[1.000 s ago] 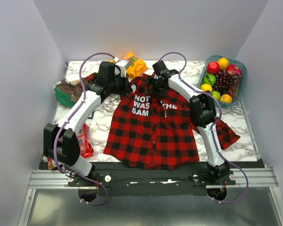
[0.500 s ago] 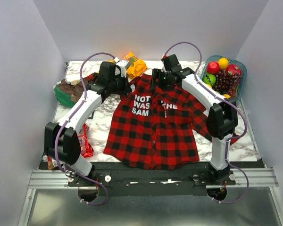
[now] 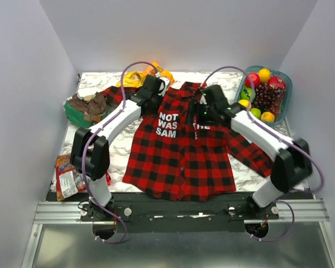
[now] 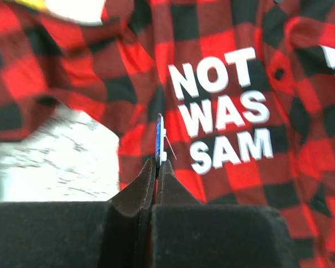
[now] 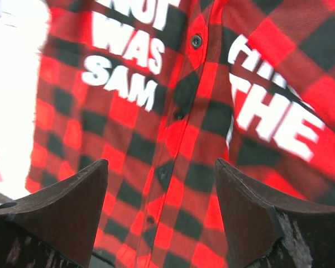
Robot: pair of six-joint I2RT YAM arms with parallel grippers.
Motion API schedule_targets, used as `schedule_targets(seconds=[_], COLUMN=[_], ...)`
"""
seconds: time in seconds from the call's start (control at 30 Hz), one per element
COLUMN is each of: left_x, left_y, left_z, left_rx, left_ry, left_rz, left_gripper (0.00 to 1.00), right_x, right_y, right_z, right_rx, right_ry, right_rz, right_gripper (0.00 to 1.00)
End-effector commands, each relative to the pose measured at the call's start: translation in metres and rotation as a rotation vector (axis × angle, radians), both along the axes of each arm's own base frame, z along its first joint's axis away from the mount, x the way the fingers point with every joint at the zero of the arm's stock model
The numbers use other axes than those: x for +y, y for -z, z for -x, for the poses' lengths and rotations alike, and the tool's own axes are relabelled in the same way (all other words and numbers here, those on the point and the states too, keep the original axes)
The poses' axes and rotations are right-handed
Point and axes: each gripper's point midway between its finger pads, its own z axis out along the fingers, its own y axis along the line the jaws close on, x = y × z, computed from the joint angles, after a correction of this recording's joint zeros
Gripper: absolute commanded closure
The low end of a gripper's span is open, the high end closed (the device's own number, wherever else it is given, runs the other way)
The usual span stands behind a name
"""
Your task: Pin the brooch onto the clothing
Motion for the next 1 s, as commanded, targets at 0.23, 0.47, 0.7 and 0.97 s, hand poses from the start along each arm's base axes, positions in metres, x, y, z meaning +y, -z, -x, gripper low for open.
schedule_targets(seconds=[0.23, 0.47, 0.7, 0.97], left_x=[0.021, 0.023, 0.014, 0.0], left_y=[0.011, 0.035, 0.051, 0.063], left_z=[-0.052, -0.066, -0.083, -0.093], left_rx=[-0.021, 0.005, 0.004, -0.008], left_ry=[-0.086, -0.095, -0.096, -0.058], left_rz=[-0.512, -0.658, -0.752, -0.822], left_gripper=[1.0, 1.0, 1.0, 1.0], right_x=[-0.04, -0.059, -0.066, -0.064], right_y=[-0.077, -0.094, -0.116, -0.108], right_z=[0.075, 0.11, 0.128, 0.141], right_rx=[-0.309, -0.436, -0.522, -0.51], right_ry=[-0.038, -0.066, -0.085, -0.119], right_rz=[-0.183, -0.238, -0.294, -0.323], right_gripper=[0.16, 0.16, 0.15, 0.15])
